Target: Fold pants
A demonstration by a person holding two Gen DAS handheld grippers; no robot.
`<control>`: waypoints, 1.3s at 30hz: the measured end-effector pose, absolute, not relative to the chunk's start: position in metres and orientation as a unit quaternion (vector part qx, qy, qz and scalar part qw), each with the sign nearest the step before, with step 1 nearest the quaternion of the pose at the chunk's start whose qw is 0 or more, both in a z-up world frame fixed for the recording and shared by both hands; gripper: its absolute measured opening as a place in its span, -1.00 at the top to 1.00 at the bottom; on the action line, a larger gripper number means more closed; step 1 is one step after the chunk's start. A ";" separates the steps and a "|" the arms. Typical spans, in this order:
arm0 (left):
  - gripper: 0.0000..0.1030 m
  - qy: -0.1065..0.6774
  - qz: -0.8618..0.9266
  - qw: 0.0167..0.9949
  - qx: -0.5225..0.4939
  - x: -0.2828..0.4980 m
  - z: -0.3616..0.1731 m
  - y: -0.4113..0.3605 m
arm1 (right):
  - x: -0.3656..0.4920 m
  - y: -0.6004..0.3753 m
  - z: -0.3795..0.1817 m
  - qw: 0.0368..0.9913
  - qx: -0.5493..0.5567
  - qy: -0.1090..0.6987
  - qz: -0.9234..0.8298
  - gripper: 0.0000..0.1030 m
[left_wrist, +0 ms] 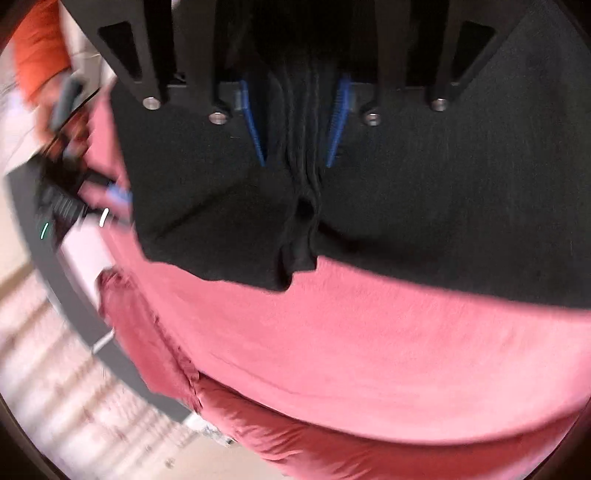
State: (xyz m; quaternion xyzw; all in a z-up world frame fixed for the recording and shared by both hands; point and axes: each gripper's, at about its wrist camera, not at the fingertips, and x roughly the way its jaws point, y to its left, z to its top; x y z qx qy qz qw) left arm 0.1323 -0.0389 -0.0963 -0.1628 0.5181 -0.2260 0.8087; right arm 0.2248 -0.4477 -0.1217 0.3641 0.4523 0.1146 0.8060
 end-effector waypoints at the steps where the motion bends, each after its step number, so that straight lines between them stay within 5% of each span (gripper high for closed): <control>1: 0.11 0.520 -0.231 0.802 -0.183 0.129 -0.098 -0.034 | 0.214 -0.452 -0.125 0.808 0.348 0.464 0.100 -0.10; 4: -0.33 0.516 -0.246 0.793 -0.211 0.115 -0.097 -0.035 | 0.183 -0.462 -0.141 0.783 0.357 0.496 0.116 -0.14; 8: -0.40 0.528 -0.255 0.791 -0.175 0.102 -0.096 -0.052 | 0.144 -0.465 -0.157 0.740 0.405 0.518 0.139 -0.14; 11: -0.20 0.531 -0.248 0.800 -0.128 0.100 -0.094 -0.069 | 0.123 -0.469 -0.161 0.724 0.413 0.534 0.144 -0.14; 12: 0.50 0.534 -0.247 0.800 -0.120 0.101 -0.094 -0.076 | 0.116 -0.469 -0.161 0.724 0.413 0.536 0.138 -0.14; 13: 0.67 0.544 -0.248 0.793 -0.114 0.103 -0.096 -0.082 | 0.111 -0.469 -0.161 0.721 0.423 0.532 0.132 -0.14; 16: 0.69 0.542 -0.243 0.795 -0.127 0.104 -0.093 -0.085 | 0.098 -0.476 -0.166 0.714 0.468 0.505 0.130 -0.14; 18: 0.69 0.538 -0.252 0.793 -0.135 0.105 -0.080 -0.083 | 0.104 -0.470 -0.166 0.713 0.445 0.529 0.119 0.35; 23: 0.69 0.513 -0.262 0.806 -0.135 0.100 -0.039 -0.061 | 0.098 -0.467 -0.114 0.739 0.425 0.500 0.156 0.44; 25: 0.68 0.523 -0.252 0.807 -0.112 0.100 -0.052 -0.061 | 0.098 -0.469 -0.112 0.733 0.426 0.507 0.155 0.34; 27: 0.62 0.566 -0.227 0.790 -0.062 0.104 -0.091 -0.072 | 0.104 -0.458 -0.128 0.732 0.376 0.550 0.144 -0.07; 29: 0.56 0.557 -0.224 0.795 -0.092 0.101 -0.098 -0.067 | 0.116 -0.454 -0.149 0.723 0.310 0.607 0.112 -0.16; 33: 0.28 0.508 -0.178 0.837 -0.094 0.089 -0.080 -0.049 | 0.123 -0.484 -0.137 0.737 0.397 0.534 0.119 -0.22; 39: 0.30 0.462 -0.163 0.870 -0.047 0.079 -0.064 -0.072 | 0.161 -0.489 -0.121 0.797 0.308 0.510 0.095 -0.24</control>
